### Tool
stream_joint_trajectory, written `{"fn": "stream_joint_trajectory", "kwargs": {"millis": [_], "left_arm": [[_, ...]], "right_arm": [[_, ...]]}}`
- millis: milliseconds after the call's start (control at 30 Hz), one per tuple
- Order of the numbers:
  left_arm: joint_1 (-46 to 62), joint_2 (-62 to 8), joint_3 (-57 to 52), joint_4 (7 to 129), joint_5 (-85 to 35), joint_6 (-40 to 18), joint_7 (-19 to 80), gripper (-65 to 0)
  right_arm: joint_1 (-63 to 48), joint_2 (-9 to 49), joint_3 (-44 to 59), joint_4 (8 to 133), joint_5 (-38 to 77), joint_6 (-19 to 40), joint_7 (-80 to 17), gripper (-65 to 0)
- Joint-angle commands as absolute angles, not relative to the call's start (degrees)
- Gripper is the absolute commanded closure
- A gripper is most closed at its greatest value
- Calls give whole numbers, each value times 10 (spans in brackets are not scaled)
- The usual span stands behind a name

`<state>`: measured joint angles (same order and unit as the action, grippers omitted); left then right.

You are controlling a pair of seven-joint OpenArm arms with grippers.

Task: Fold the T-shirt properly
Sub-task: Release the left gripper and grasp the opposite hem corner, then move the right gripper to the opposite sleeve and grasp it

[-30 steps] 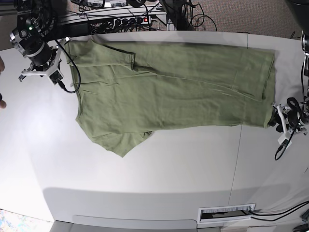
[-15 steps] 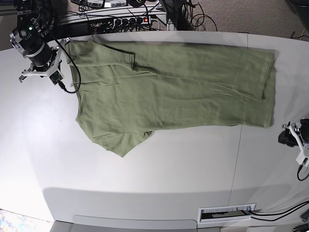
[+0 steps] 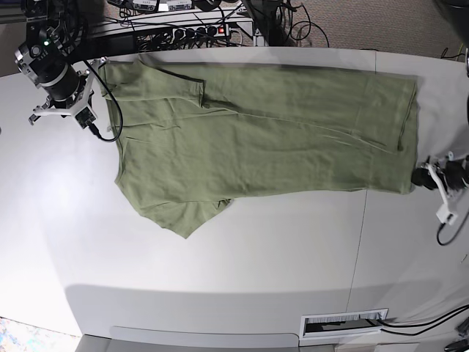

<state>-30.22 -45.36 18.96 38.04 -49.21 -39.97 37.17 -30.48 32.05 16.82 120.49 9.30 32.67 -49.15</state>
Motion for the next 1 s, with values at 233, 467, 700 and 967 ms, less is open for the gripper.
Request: {"fn": "stream_joint_trajectory", "kwargs": {"millis": [233, 467, 700, 967], "left_arm": [[-307, -438, 186, 386, -500, -400, 364, -264], [-304, -434, 186, 386, -534, -400, 393, -234], [-303, -434, 186, 386, -562, -400, 405, 0], [-303, -433, 186, 386, -562, -400, 406, 0]], "right_arm": [[-303, 330, 173, 1213, 94, 323, -482, 0], [-303, 330, 173, 1213, 94, 323, -475, 0], [-281, 329, 173, 1210, 74, 322, -464, 0], [-228, 294, 173, 1207, 46, 320, -446, 0]]}}
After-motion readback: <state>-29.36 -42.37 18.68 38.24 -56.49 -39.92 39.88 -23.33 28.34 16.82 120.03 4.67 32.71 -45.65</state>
